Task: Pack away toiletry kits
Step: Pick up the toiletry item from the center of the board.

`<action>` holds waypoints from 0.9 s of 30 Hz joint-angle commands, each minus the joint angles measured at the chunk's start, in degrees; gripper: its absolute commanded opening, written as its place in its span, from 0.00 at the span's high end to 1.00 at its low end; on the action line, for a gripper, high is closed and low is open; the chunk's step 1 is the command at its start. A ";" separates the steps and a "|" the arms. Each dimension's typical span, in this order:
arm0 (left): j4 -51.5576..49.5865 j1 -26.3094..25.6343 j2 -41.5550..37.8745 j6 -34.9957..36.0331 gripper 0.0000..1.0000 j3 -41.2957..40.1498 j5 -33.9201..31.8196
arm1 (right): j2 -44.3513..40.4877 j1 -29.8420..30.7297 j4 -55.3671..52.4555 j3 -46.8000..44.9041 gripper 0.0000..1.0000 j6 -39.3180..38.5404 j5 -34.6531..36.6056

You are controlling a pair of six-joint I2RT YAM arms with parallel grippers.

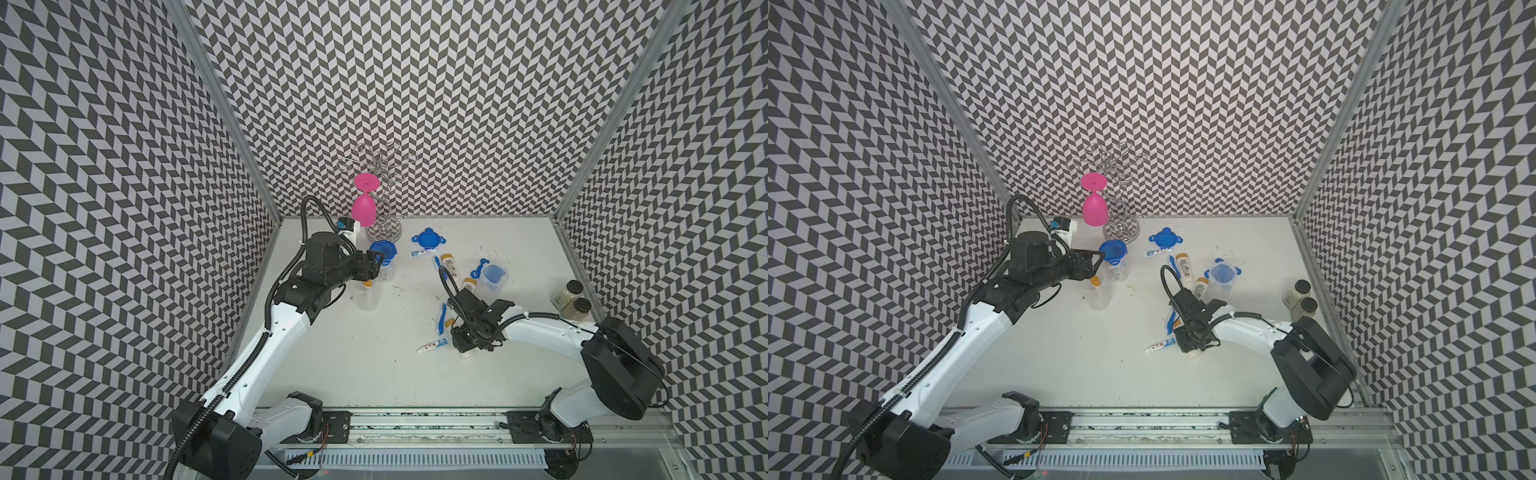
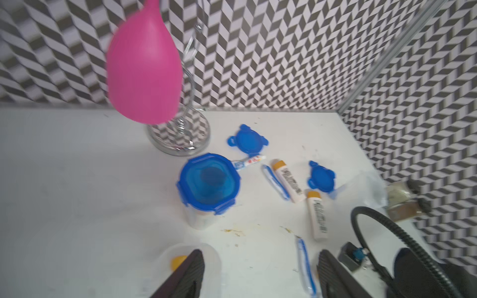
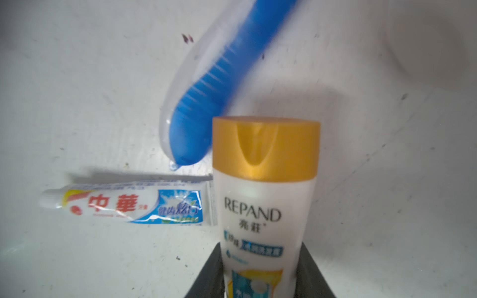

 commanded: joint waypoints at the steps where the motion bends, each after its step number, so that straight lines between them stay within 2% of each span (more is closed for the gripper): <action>1: -0.22 -0.18 -2.08 -4.57 0.21 -3.99 12.27 | -6.90 -0.14 5.07 0.35 0.74 -2.26 0.24; 4: 3.13 -0.68 -2.94 -6.36 0.18 -7.32 17.04 | -11.37 -0.14 7.80 -0.45 0.75 -4.16 -1.98; 8: 4.40 -4.44 -0.93 -5.29 0.18 -7.45 20.17 | -17.66 -0.01 13.97 -1.85 0.76 -6.47 -9.05; 13: 9.22 -9.47 1.83 -8.20 0.14 -7.01 20.11 | -22.18 -0.07 20.35 -2.55 0.77 -7.63 -16.32; 20: 15.29 -15.46 6.88 -11.18 0.10 -5.99 18.75 | -22.42 -0.14 23.94 -0.96 0.78 -7.94 -20.65; 23: 18.09 -18.00 8.76 -12.51 0.14 -5.83 17.71 | -20.93 -0.14 23.68 0.59 0.78 -8.26 -22.42; 27: 18.06 -20.67 11.43 -12.82 0.30 -4.80 16.04 | -19.30 -0.14 21.98 2.52 0.79 -8.56 -22.85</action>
